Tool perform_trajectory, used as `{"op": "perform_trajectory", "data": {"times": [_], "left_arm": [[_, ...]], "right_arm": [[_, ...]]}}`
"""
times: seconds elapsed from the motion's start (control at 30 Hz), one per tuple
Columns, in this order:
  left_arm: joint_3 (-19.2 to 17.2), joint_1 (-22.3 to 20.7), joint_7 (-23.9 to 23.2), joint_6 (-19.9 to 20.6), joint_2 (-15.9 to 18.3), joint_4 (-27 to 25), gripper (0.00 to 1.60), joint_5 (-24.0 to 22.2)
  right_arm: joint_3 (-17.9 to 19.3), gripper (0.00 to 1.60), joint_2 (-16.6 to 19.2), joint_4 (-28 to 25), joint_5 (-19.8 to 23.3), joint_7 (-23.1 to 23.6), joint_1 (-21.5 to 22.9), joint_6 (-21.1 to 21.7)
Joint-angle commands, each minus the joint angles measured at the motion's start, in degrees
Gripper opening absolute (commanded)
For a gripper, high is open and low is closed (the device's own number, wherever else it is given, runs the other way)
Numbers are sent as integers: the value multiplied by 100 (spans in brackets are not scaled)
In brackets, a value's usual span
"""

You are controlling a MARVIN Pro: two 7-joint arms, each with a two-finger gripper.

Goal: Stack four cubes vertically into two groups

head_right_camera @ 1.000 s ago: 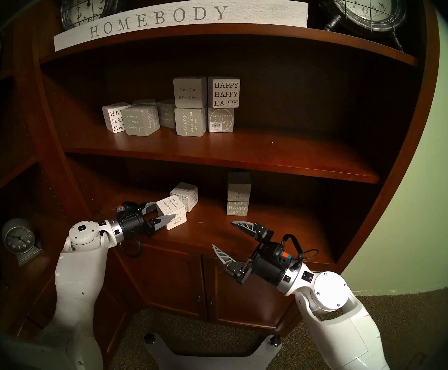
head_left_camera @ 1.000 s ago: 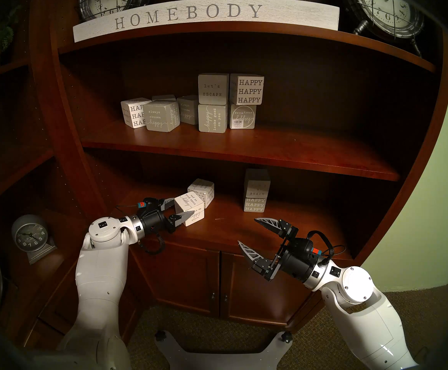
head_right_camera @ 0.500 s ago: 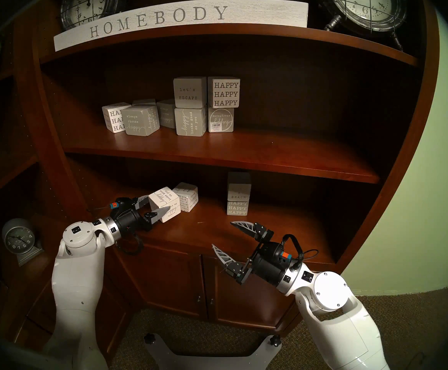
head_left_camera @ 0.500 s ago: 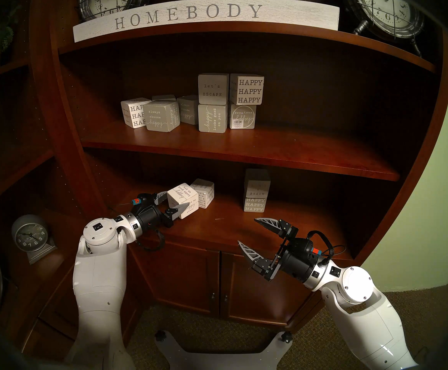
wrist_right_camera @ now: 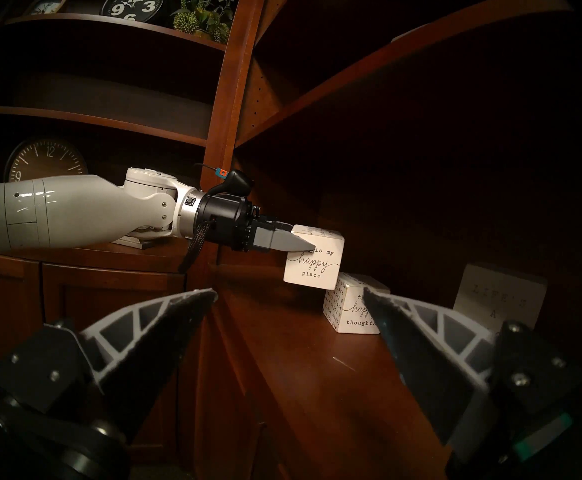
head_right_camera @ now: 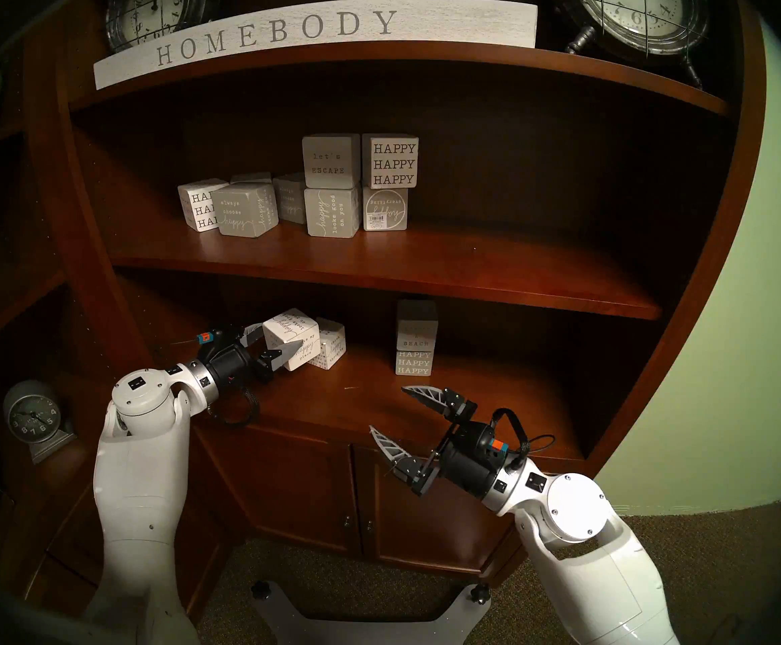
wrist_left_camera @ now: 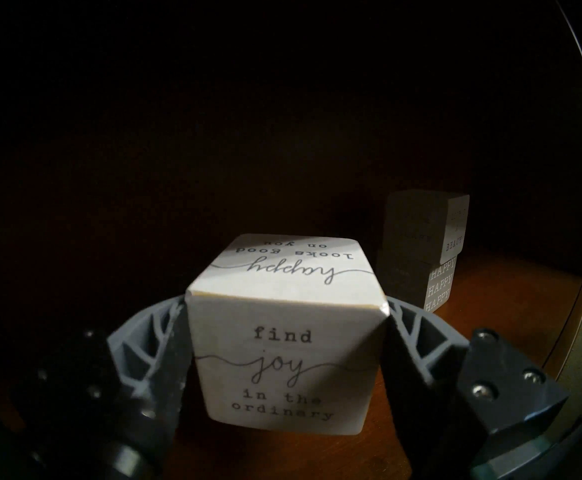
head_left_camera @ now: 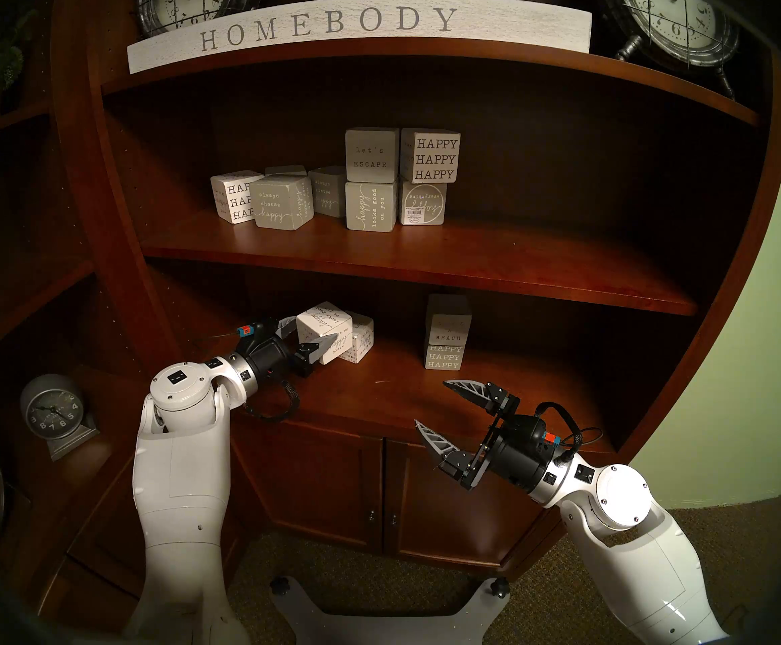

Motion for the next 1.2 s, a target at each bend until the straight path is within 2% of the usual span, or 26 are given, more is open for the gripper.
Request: {"op": "perform_trajectory", "data": {"times": [0.0,0.37,0.77,1.0,1.17], "left_arm": [[22,-137,111,170,-38,-305,0,52],[82,-190,237,226,5,-509,0,243],[103,-198,186,297,-14,-680,0,211],[74,-248,224,281,-115,-626,0,147],[80,-331,324,108,-154,-482,0,183]], "right_arm": [[-12,160,-15,-117,17,7,17,-6],[-11,160,-18,-114,16,10,18,-7],[-9,160,-21,-116,14,12,17,-5],[-7,160,-22,-118,13,13,16,-4],[-6,160,-23,-118,13,14,15,-3]]}}
